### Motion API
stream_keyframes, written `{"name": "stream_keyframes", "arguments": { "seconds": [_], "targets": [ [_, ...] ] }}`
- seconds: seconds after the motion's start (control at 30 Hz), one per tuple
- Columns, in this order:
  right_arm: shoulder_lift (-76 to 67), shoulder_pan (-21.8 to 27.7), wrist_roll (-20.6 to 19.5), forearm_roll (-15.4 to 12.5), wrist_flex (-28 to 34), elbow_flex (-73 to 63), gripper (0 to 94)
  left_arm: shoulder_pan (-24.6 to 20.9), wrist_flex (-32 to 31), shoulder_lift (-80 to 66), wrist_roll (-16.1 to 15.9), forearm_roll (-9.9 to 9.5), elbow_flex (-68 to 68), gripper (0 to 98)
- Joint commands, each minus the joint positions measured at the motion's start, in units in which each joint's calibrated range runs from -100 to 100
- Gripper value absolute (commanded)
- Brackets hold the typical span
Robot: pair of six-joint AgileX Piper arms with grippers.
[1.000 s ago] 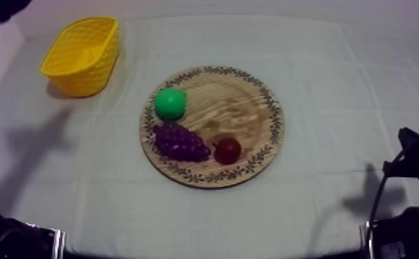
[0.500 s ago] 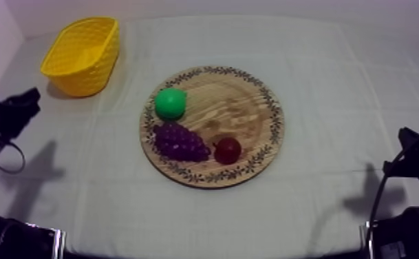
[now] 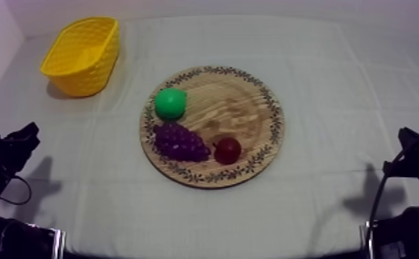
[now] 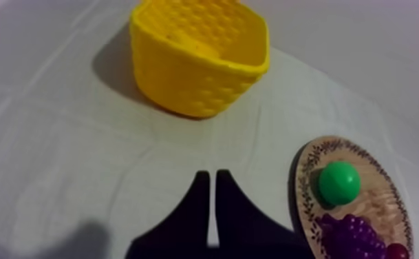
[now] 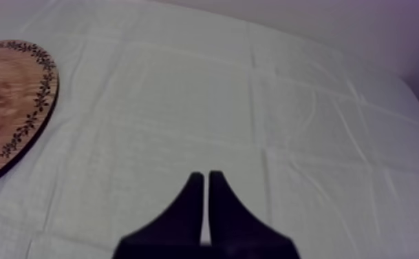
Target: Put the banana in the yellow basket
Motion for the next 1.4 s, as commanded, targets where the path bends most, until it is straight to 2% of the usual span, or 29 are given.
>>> {"name": "stream_keyframes", "arguments": {
  "seconds": [0.0,0.47,0.53,0.77,0.9,1.07,1.23,1.37],
  "targets": [
    [-0.05,0.0,-0.01,0.01,0.03,0.05,0.4,0.37,0.58,-1.35,0.1,-0.04,0.05,1.1],
    [-0.05,0.0,-0.01,0.01,0.03,0.05,0.4,1.92,10.6,-13.42,-0.71,0.14,0.06,0.3],
    [-0.05,0.0,-0.01,0.01,0.03,0.05,0.4,1.78,12.87,-15.9,-1.43,0.93,0.06,0.2],
    [-0.05,0.0,-0.01,0.01,0.03,0.05,0.4,-0.05,20.78,-23.58,-7.21,6.57,0.06,0.2],
    [-0.05,0.0,-0.01,0.01,0.03,0.05,0.4,-0.48,22.96,-25.61,-9.22,7.92,0.06,0.5],
    [-0.05,0.0,-0.01,0.01,0.03,0.05,0.4,-0.16,24.68,-26.33,-10.18,8.17,0.06,3.2],
    [-0.05,0.0,-0.01,0.01,0.03,0.05,0.4,-0.09,25.18,-26.45,-8.8,7.98,0.06,0.8],
    [-0.05,0.0,-0.01,0.01,0.03,0.05,0.4,-0.07,25.26,-26.47,-8.91,7.71,0.06,0.3]
  ]
}}
